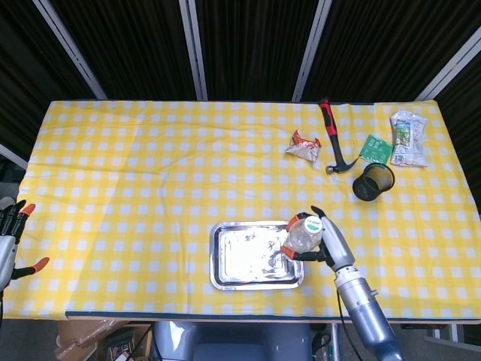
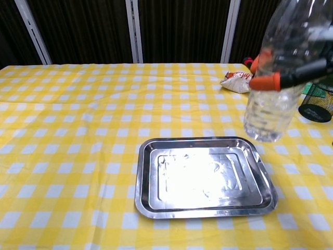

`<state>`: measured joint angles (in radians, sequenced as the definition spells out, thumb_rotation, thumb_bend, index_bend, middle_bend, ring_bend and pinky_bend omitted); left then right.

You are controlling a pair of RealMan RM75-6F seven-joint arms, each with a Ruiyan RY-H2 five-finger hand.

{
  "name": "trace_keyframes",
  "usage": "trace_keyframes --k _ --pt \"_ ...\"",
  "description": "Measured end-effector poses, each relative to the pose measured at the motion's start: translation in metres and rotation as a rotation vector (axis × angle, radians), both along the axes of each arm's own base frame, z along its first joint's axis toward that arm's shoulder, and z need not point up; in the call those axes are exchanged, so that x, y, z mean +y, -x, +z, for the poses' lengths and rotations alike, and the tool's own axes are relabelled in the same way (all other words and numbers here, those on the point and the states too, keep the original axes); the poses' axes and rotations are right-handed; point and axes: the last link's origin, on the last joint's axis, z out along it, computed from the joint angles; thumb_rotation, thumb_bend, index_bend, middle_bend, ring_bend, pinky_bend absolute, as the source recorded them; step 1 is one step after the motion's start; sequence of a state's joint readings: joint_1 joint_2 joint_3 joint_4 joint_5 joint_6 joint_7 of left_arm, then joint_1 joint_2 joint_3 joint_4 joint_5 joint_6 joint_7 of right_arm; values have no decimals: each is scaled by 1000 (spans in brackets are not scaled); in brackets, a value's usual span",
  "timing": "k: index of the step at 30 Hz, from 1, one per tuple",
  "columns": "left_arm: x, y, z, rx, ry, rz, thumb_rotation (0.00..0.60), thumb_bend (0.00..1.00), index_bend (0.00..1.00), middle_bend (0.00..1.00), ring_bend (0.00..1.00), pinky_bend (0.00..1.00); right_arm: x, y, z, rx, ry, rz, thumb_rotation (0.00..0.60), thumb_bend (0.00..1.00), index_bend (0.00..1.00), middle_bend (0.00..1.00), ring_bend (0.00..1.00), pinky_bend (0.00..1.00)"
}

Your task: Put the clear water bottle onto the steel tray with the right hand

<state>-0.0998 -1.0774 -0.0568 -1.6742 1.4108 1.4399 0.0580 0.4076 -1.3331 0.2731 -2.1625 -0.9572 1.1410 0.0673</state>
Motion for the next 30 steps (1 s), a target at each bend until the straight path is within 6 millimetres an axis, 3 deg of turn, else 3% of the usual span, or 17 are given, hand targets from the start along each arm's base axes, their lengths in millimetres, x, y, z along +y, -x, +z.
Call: trace_keyframes --k 4,8,13,23,30 --pt "0 0 0 -2 2 -1 600 190 46 0 0 0 6 18 -28 -34 -49 -33 600 709 868 685 343 0" --pt "0 0 1 -3 2 -2 600 190 46 0 0 0 7 22 -28 -39 -29 -11 600 722 868 685 343 0" --pt "0 0 0 -3 7 -3 600 190 46 0 0 0 6 14 -1 -3 32 14 600 770 868 684 343 0" --pt "-1 0 2 -10 -2 -2 600 190 47 0 0 0 -3 -18 81 181 224 83 600 771 868 685 343 0" --pt "-2 0 3 -14 -6 -3 600 190 46 0 0 0 -14 -17 95 231 215 72 600 772 868 684 343 0"
